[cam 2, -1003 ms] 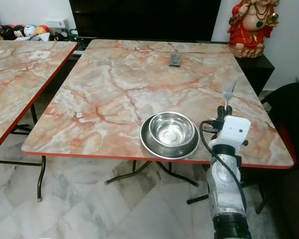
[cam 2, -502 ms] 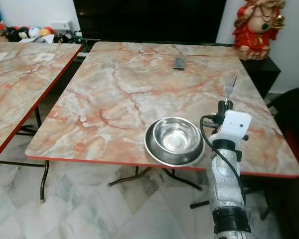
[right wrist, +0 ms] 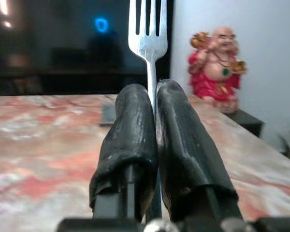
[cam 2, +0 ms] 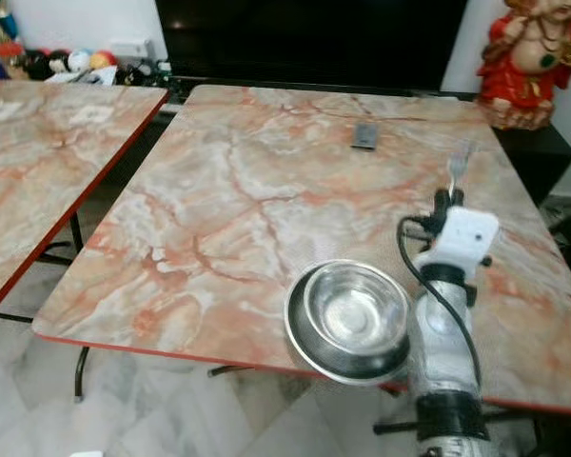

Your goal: Setting the table

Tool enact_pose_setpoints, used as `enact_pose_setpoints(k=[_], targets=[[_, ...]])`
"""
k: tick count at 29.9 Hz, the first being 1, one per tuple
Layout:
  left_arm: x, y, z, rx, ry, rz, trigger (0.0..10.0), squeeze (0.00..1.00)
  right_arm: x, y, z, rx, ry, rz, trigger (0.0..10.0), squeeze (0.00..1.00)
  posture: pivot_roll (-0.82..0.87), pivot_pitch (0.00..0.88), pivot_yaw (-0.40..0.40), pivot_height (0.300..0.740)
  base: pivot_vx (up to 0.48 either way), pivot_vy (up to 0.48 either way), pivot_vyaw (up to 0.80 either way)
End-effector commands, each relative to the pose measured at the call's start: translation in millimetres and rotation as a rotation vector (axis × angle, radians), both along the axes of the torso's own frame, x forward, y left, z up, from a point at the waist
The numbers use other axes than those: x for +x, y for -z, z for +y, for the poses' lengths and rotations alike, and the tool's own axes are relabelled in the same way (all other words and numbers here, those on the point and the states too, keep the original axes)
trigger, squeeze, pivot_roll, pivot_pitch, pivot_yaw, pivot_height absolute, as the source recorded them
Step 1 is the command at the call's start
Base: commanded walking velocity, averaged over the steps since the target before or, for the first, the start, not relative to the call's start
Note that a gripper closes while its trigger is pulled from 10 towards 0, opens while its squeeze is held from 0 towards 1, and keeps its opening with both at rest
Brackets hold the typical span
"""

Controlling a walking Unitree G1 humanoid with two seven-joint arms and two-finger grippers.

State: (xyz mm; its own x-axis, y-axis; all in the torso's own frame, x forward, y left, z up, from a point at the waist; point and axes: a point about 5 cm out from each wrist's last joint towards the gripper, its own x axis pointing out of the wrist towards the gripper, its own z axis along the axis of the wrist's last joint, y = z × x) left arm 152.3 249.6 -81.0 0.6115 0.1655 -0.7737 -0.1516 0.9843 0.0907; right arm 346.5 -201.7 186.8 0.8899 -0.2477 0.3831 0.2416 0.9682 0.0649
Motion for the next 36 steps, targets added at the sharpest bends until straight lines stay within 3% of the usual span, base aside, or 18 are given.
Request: enact_pose_setpoints(k=[1, 8, 12, 13, 16, 25, 27, 31, 33, 36], targets=[[-7.3, 4, -2.1, -0.006, -0.004, 0.023, 10.0, 0.00, -5.7, -5, -16.2, -0.011, 0.057, -0.014, 10.0, 0.00, 0.06, 0.150, 0.006, 0.740, 0.000, 0.000, 0.00], [-13.0, 5, -0.7, -0.008, -0.005, 0.036, 10.0, 0.00, -14.4, -10, -35.0, -0.053, 0.114, -0.004, 10.0, 0.00, 0.05, 0.158, 0.003, 0.740, 0.000, 0.000, 0.00], [-27.9, 8, 5.9, -0.003, 0.004, 0.068, 10.0, 0.00, -14.4, 8, -54.3, -0.116, 0.129, 0.272, 10.0, 0.00, 0.03, 0.165, 0.000, 0.740, 0.000, 0.000, 0.00], [-27.9, 8, 5.9, -0.003, 0.004, 0.068, 10.0, 0.00, -14.4, 8, -54.3, -0.116, 0.129, 0.272, 10.0, 0.00, 0.03, 0.165, 0.000, 0.740, 0.000, 0.000, 0.00], [-35.9, 8, 13.7, 0.001, -0.002, 0.075, 10.0, 0.00, -20.9, 15, -64.3, -0.005, 0.134, 0.359, 10.0, 0.00, 0.02, 0.170, 0.000, 0.740, 0.000, 0.000, 0.00], [-54.0, 10, 19.7, 0.000, -0.005, 0.104, 10.0, 0.00, -29.4, 33, -50.5, 0.167, -0.011, 0.538, 10.0, 0.00, 0.01, 0.168, -0.003, 0.740, 0.000, 0.000, 0.00], [-55.1, 11, 19.1, -0.001, -0.007, 0.106, 10.0, 0.00, -33.4, 33, -48.6, 0.144, -0.018, 0.566, 10.0, 0.00, 0.01, 0.166, -0.005, 0.740, 0.000, 0.000, 0.00], [-54.1, 12, 14.2, -0.005, -0.004, 0.109, 10.0, 0.00, -45.1, 33, -47.0, 0.139, -0.039, 0.618, 10.0, 0.00, 0.00, 0.165, -0.005, 0.740, 0.000, 0.000, 0.00], [-45.4, 14, 2.8, -0.012, 0.015, 0.106, 10.0, 0.00, -57.5, 35, -47.8, 0.140, -0.048, 0.666, 10.0, 0.00, -0.02, 0.161, -0.005, 0.740, 0.000, 0.000, 0.00], [-41.3, 15, -3.4, -0.017, 0.028, 0.103, 10.0, 0.00, -62.1, 42, -45.7, 0.150, -0.059, 0.698, 10.0, 0.00, -0.02, 0.156, -0.006, 0.740, 0.000, 0.000, 0.00]])
